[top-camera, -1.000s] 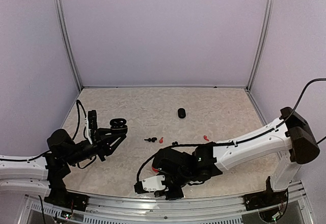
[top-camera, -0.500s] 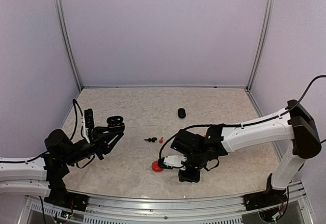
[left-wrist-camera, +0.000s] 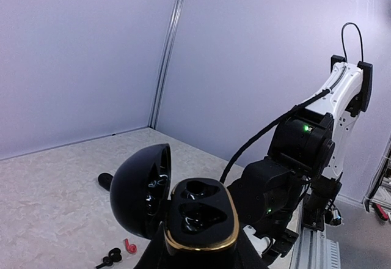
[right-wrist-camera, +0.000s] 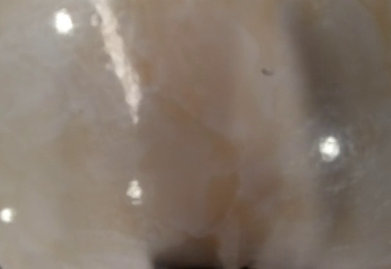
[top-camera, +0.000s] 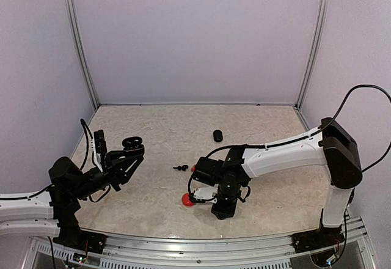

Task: Insert the wireless bluetooth earbuds into the charging case
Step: Move the right earbud to the center of the board, then pick up the right earbud from the center of the board.

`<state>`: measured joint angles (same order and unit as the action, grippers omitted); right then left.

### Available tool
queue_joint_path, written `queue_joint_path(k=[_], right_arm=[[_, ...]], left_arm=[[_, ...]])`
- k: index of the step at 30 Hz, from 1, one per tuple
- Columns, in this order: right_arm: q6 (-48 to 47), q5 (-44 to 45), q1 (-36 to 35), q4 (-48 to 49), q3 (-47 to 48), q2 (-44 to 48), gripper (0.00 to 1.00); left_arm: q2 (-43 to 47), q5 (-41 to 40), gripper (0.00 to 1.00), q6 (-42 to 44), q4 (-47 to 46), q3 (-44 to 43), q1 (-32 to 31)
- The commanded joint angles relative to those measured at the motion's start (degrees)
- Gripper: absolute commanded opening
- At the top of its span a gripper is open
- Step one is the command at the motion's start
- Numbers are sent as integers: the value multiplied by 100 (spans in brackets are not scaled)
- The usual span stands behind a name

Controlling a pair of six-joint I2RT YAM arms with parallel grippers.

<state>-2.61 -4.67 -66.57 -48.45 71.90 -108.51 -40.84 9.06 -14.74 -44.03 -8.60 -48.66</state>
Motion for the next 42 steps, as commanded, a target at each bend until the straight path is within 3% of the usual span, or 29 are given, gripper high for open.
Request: queue_joint_path(k=[1,19,31,36,42], right_arm=[[-8,146,21,-687,435,-264,35],[402,751,-439,-1858,1499,-1181,31],[436,808,-463,-1889,1628,-1221,19],[454,876,-351,-1505,1831,-744,17],[323,939,-228,63,1698,298,17]], left_arm=[[100,-22,3,48,-29,51,41],[162,41,3,50,-101,87,42],[216,10,3,59,-99,113,41],[119,42,3,81,-136,92,41],[-105,127,3,68,-358,54,41]])
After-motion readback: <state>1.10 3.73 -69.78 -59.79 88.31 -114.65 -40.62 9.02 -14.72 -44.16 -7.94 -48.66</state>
